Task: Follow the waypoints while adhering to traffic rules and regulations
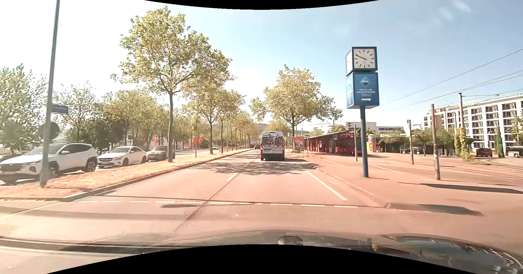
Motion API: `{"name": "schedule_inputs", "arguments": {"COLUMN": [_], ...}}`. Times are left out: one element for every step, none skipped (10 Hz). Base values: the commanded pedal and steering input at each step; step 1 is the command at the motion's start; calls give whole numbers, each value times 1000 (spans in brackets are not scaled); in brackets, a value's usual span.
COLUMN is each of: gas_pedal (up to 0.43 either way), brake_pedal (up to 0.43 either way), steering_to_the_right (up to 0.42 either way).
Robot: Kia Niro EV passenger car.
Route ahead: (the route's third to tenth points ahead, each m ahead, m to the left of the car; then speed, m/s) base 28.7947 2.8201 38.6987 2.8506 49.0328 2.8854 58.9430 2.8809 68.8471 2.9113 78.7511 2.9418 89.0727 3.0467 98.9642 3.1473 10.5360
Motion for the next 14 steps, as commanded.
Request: {"name": "schedule_inputs", "arguments": {"gas_pedal": [197,197,197,197,197,197,197,197,197,197,197,197,197,197], "brake_pedal": [0,0,0,0,0,0,0,0,0,0,0,0,0,0], "steering_to_the_right": [-1,-1,-1,-1,-1,-1,-1,-1,-1,-1,-1,-1,-1,-1]}}
